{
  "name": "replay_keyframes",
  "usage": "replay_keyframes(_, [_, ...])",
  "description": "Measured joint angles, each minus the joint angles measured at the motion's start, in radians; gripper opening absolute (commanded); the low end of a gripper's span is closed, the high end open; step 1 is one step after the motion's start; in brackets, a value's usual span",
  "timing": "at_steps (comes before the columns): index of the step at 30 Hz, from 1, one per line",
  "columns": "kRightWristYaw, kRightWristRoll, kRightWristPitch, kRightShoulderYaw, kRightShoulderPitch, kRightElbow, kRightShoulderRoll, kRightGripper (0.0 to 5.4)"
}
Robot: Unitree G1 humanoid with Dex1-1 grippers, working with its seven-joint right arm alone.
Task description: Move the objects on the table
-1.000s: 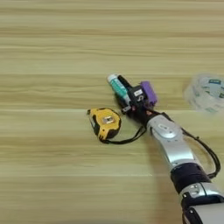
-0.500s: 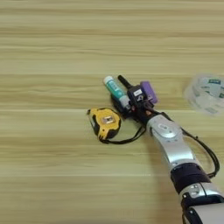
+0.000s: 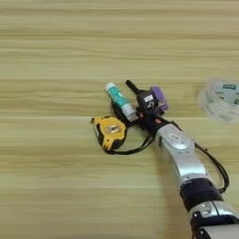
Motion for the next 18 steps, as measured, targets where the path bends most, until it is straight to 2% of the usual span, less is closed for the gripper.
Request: replay_keyframes(18, [0.004,0.026,-0.001,-0.021,0.001,-0.028,0.015,5.38])
